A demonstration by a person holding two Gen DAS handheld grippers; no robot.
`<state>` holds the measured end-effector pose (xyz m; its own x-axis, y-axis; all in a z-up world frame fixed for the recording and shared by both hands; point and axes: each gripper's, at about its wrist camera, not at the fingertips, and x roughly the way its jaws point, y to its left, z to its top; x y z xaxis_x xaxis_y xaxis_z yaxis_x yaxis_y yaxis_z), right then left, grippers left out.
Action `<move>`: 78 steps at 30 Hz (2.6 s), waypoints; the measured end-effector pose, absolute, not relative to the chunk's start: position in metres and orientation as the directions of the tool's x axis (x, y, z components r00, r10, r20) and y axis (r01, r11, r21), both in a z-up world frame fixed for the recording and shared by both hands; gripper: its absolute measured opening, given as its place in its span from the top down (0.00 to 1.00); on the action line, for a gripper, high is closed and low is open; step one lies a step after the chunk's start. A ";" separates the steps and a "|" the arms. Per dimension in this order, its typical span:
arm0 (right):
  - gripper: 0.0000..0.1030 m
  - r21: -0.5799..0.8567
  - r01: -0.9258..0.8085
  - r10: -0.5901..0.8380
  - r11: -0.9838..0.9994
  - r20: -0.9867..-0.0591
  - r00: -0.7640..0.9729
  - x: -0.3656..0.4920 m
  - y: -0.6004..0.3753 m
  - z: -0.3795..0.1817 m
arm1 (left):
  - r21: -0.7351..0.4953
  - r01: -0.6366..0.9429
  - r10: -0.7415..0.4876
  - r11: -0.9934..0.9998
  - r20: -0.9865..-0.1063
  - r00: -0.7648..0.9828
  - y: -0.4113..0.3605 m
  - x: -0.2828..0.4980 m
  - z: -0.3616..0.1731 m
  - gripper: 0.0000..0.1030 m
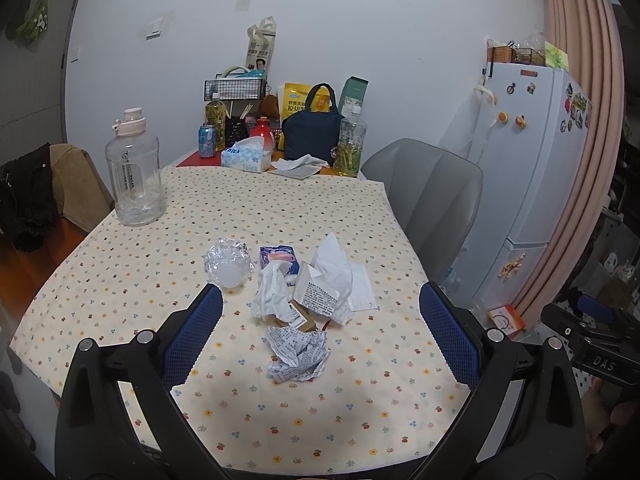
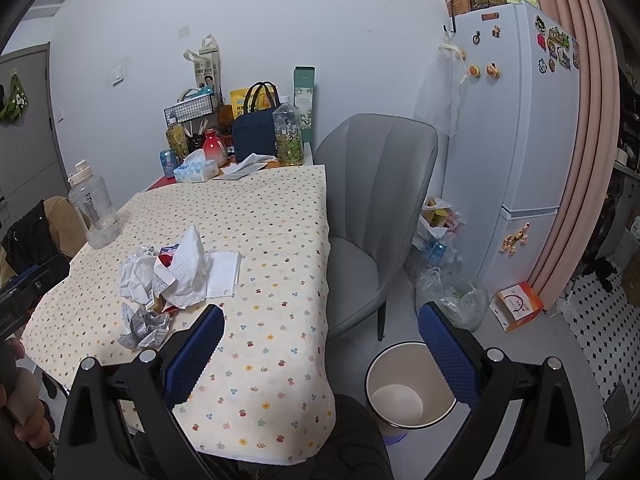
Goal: Collect trash
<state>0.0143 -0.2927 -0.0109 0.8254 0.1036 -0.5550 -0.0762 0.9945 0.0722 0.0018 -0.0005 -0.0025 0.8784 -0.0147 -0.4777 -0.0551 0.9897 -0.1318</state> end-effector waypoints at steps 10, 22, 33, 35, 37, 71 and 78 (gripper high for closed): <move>0.07 0.072 -0.076 0.104 0.994 -0.558 0.823 0.016 -0.294 -0.010 | -0.127 -0.053 -0.014 0.990 -0.476 0.879 0.000 0.001 -0.003 0.05; 0.07 0.073 -0.075 0.103 0.995 -0.556 0.825 0.016 -0.295 -0.012 | -0.134 -0.051 -0.021 0.990 -0.490 0.872 0.002 0.000 -0.008 0.05; 0.07 0.078 -0.109 0.134 0.991 -0.544 0.828 0.014 -0.295 -0.010 | -0.140 -0.037 -0.036 0.989 -0.483 0.875 -0.001 -0.002 -0.006 0.05; 0.07 0.081 -0.110 0.136 0.991 -0.544 0.828 0.014 -0.296 -0.010 | -0.142 -0.034 -0.039 0.989 -0.483 0.875 -0.001 -0.001 -0.005 0.05; 0.08 0.087 -0.114 0.143 0.990 -0.544 0.826 0.015 -0.296 -0.010 | -0.145 -0.032 -0.042 0.989 -0.482 0.875 -0.001 -0.001 -0.005 0.05; 0.22 0.132 -0.254 0.276 0.958 -0.661 0.698 0.056 -0.252 -0.072 | -0.235 -0.055 -0.121 0.970 -0.670 0.733 0.020 0.048 -0.098 0.11; 0.22 0.137 -0.260 0.281 0.956 -0.691 0.666 0.066 -0.247 -0.088 | -0.233 -0.062 -0.126 0.971 -0.710 0.692 0.016 0.066 -0.118 0.30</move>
